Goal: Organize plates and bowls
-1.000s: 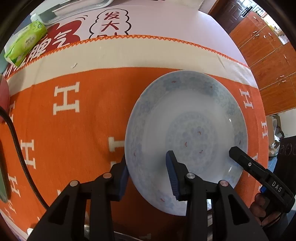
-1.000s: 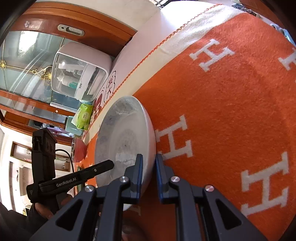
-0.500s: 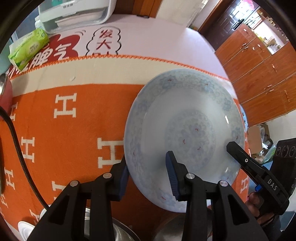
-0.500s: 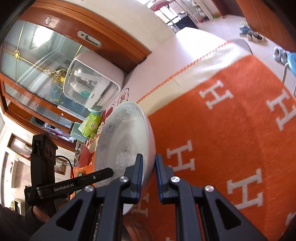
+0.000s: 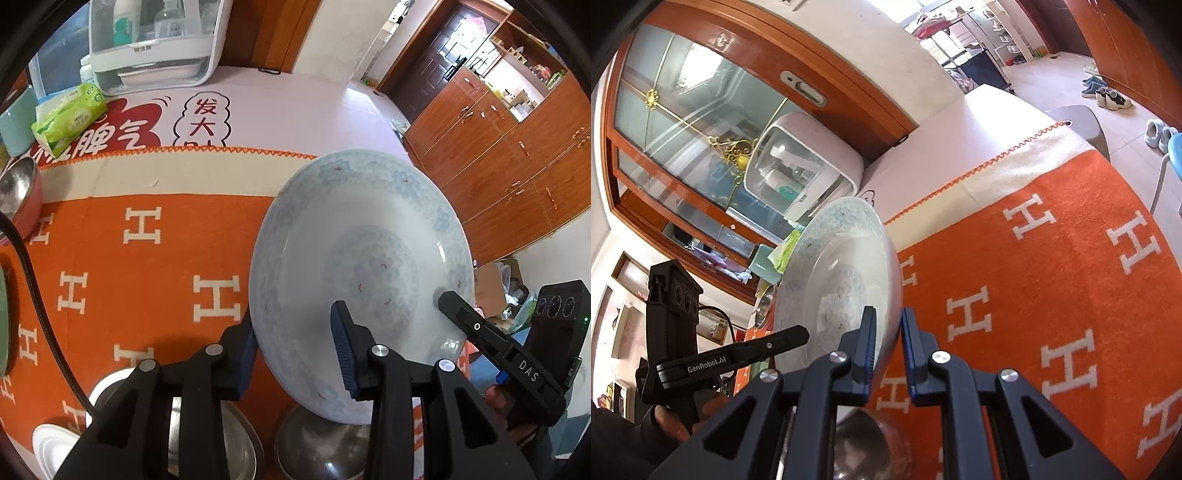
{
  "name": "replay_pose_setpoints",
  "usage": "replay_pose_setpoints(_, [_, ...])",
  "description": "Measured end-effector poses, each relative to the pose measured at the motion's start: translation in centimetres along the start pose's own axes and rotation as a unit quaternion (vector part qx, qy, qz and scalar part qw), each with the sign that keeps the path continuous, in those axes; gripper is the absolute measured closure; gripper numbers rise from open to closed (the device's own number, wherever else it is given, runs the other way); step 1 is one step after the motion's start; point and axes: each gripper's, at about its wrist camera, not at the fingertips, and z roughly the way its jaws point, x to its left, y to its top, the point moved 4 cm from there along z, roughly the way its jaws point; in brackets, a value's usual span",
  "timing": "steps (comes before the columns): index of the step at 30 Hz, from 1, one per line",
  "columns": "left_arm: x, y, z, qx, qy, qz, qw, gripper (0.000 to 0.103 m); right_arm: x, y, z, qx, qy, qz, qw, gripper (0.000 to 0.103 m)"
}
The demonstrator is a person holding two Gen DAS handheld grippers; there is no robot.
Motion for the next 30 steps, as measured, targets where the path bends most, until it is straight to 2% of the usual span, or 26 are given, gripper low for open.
replay_pose_setpoints(14, [-0.8,-4.3,-6.4,-0.043,0.004,0.015,0.999,0.067,3.5,-3.0,-3.9,-0.003,0.026,-0.018,1.0,0.089])
replay_pose_setpoints(30, [0.7,-11.1,-12.2,-0.075,-0.008,-0.002,0.9972,0.067,8.2,-7.1,-7.2,-0.002,0.034,-0.063,0.997,0.089])
